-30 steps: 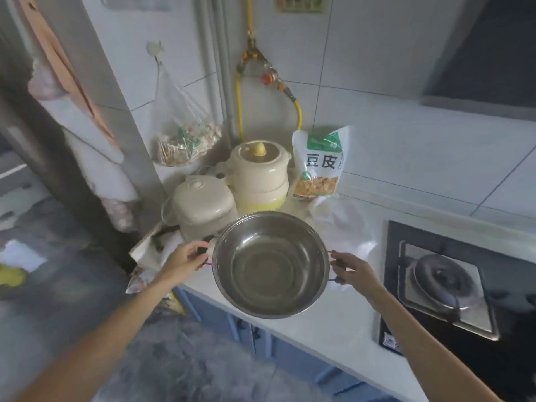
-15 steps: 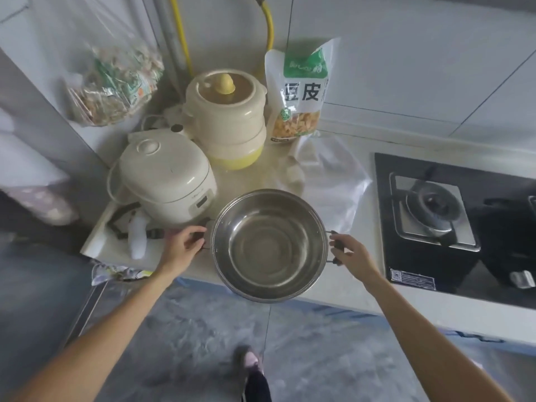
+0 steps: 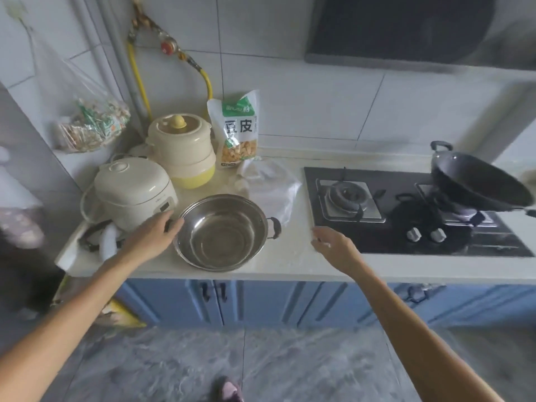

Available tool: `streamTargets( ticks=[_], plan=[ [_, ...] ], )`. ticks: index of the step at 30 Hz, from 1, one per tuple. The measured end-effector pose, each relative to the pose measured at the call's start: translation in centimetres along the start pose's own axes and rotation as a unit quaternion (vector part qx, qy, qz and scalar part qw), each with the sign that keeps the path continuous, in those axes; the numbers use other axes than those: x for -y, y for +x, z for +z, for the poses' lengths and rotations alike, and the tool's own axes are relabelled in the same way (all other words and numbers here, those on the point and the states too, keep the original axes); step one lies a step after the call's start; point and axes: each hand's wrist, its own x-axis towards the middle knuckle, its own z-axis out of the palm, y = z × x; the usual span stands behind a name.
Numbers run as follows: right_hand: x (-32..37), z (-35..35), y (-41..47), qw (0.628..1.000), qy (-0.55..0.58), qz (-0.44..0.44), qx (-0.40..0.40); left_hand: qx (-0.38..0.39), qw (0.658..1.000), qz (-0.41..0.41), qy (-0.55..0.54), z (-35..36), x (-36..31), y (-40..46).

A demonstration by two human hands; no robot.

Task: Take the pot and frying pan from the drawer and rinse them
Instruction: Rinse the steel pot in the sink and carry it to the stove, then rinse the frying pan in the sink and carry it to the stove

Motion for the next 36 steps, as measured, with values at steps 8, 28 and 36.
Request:
streamTargets(
  ticks=[8,28,36],
  plan=[
    [5.9,-9.8,-13.7,0.988,-0.089,-0.097,-0.075,-0.12,0.99,0.056,0.047,-10.2,-9.1,-14.2],
    [24.4,-18.6,-28.0,0.882,-0.246,-0.188,-0.356,-0.342,0.928,0.104,0.11,-27.6,-15.7,-26.4],
    [23.1,-18.3,-29.6,0.884,-0.24,-0.135,-0.377,-0.308,0.933,0.158,0.101,-25.6,-17.3,-24.6]
  ],
)
